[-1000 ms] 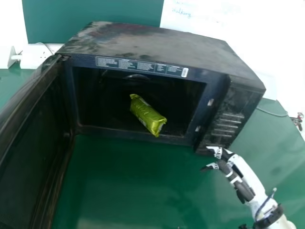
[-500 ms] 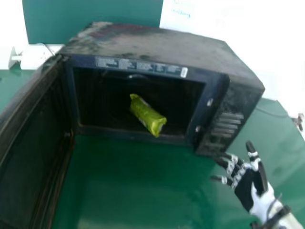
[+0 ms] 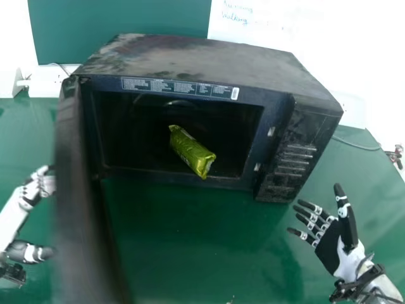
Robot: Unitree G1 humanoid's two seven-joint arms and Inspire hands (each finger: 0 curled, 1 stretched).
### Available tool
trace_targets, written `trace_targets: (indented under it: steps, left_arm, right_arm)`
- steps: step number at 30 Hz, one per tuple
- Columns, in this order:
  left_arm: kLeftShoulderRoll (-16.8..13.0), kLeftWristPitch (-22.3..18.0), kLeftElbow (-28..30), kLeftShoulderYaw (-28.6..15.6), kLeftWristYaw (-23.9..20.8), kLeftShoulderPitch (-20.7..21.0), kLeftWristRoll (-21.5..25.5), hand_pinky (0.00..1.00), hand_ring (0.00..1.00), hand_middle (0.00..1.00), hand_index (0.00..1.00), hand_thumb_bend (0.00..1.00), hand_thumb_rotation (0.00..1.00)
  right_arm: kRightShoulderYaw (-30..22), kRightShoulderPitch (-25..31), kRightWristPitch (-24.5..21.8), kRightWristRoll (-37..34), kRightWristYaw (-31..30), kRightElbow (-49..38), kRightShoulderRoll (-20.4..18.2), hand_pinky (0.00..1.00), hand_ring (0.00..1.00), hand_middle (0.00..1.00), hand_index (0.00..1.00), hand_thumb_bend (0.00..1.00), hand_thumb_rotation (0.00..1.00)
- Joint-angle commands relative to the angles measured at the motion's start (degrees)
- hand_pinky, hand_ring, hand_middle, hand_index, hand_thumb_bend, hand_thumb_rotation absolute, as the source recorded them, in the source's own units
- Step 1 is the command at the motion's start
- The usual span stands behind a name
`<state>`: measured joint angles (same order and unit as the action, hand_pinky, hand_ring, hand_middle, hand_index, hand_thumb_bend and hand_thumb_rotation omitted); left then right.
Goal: Put biscuit inside oven
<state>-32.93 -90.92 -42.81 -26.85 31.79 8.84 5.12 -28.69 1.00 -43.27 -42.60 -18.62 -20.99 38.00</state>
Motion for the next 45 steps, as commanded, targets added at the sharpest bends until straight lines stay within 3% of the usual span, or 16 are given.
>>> trace_targets:
  steps: [1, 6, 12, 20, 22, 25, 28, 33, 36, 45]
  left_arm:
    - [0.0, 0.3, -0.3, 1.7, -1.9, -2.1, -1.6, 0.94, 0.88, 0.88, 0.86, 0.87, 0.98]
    - [-2.0, 0.2, 1.0, 0.6, -3.6, -3.8, -6.8, 0.96, 0.88, 0.89, 0.86, 0.87, 0.99]
    - [-2.9, 0.2, 1.5, -0.1, -6.4, -4.1, -11.7, 1.00, 0.97, 0.97, 0.94, 0.88, 1.00]
    - [-4.4, 2.4, 5.4, 1.0, -9.8, -6.1, -15.6, 1.00, 1.00, 1.00, 1.00, 0.98, 0.98]
    - [-4.9, 3.5, 6.8, 1.7, -10.4, -6.9, -15.9, 1.00, 1.00, 1.00, 1.00, 0.99, 0.99]
    - [-5.4, 4.2, 7.9, 2.7, -11.3, -7.7, -16.5, 1.00, 1.00, 1.00, 1.00, 1.00, 1.00]
    - [-6.2, 5.1, 9.0, 4.7, -12.2, -8.5, -16.0, 1.00, 1.00, 1.00, 1.00, 1.00, 1.00]
    - [-6.5, 7.1, 12.1, 4.6, -13.1, -9.8, -17.8, 1.00, 1.00, 1.00, 1.00, 1.00, 1.00]
    - [-7.0, 7.4, 13.0, 4.8, -13.7, -10.0, -18.9, 1.00, 1.00, 1.00, 1.00, 1.00, 1.00]
    - [-8.2, 11.4, 17.3, 6.4, -14.6, -11.0, -20.2, 1.00, 1.00, 1.00, 1.00, 1.00, 1.00]
  right_arm:
    - [0.5, -0.6, 0.5, 1.0, 0.2, 0.8, -0.8, 0.75, 0.86, 0.86, 0.81, 1.00, 0.57]
    - [0.9, -1.2, 0.5, 2.5, 0.2, 1.9, -1.5, 0.81, 0.89, 0.90, 0.86, 1.00, 0.59]
    - [0.8, -1.1, 3.4, 3.8, -2.8, 3.9, -2.4, 0.89, 0.96, 0.96, 0.90, 1.00, 0.68]
    - [1.1, -1.1, 7.8, 6.8, -4.1, 5.2, -3.5, 0.86, 0.93, 0.94, 0.90, 1.00, 0.66]
    - [1.1, -1.2, 8.7, 7.4, -4.2, 5.4, -3.9, 0.85, 0.93, 0.94, 0.92, 1.00, 0.61]
    - [1.1, -1.3, 9.9, 8.2, -4.3, 6.0, -4.4, 0.83, 0.94, 0.95, 0.93, 1.00, 0.61]
    - [1.2, -1.5, 10.8, 8.7, -4.3, 6.6, -4.9, 0.84, 0.95, 0.96, 0.92, 1.00, 0.65]
    - [1.2, -2.0, 11.4, 9.5, -3.7, 7.1, -5.8, 0.74, 0.95, 0.96, 0.91, 0.98, 0.67]
    - [1.3, -2.4, 11.3, 10.2, -3.4, 7.6, -6.0, 0.75, 0.95, 0.97, 0.90, 0.97, 0.71]
    - [1.6, -3.5, 12.3, 11.2, -4.0, 10.0, -6.7, 0.90, 0.99, 0.98, 0.90, 0.93, 0.78]
